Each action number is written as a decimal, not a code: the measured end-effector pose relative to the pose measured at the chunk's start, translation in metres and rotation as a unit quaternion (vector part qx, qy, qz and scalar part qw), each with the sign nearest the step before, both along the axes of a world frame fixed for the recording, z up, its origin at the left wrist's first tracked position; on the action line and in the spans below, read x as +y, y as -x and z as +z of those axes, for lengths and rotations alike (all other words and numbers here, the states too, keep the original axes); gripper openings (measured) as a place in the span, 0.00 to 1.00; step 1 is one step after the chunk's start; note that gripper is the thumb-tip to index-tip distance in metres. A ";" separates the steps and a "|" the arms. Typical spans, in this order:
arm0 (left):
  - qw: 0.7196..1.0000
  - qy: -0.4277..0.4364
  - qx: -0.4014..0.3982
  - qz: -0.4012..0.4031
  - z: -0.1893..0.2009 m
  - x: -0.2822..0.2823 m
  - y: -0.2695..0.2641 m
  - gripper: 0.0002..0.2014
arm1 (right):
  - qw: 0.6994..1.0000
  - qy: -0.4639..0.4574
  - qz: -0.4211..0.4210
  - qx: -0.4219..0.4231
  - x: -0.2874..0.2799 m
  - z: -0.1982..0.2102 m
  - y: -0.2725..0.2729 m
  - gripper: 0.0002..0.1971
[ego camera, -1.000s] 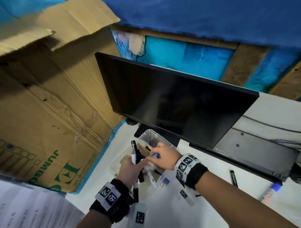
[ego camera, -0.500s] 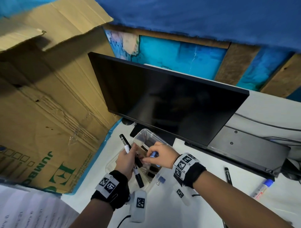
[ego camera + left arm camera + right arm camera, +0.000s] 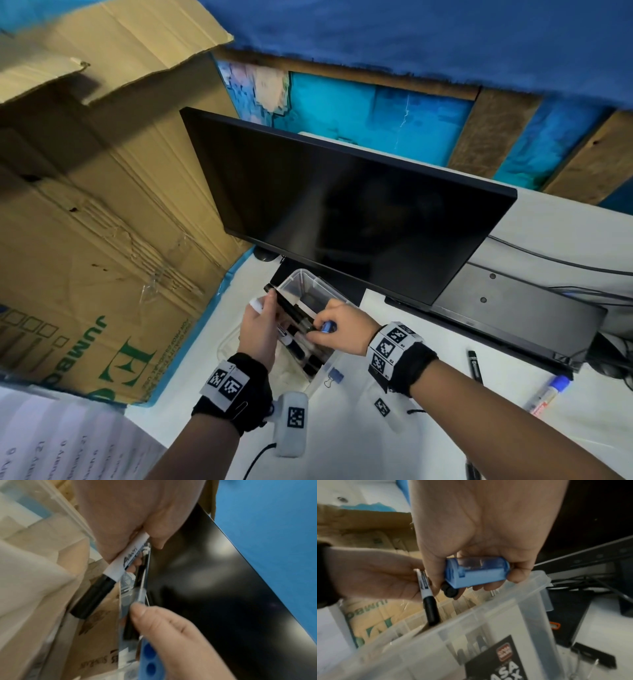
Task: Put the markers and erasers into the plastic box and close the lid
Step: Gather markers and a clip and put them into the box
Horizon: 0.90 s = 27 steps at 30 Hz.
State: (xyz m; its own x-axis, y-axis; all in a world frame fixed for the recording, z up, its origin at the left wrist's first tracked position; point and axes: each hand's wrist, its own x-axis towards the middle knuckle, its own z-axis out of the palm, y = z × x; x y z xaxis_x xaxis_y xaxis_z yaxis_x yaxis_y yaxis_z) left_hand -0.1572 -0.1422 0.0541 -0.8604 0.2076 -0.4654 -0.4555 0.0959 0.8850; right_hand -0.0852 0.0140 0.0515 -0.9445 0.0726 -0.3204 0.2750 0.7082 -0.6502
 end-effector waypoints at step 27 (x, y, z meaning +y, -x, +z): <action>0.975 0.208 0.071 -0.036 -0.039 -0.104 -0.017 0.26 | 0.988 -0.065 0.128 0.056 -0.090 -0.015 -0.029 0.22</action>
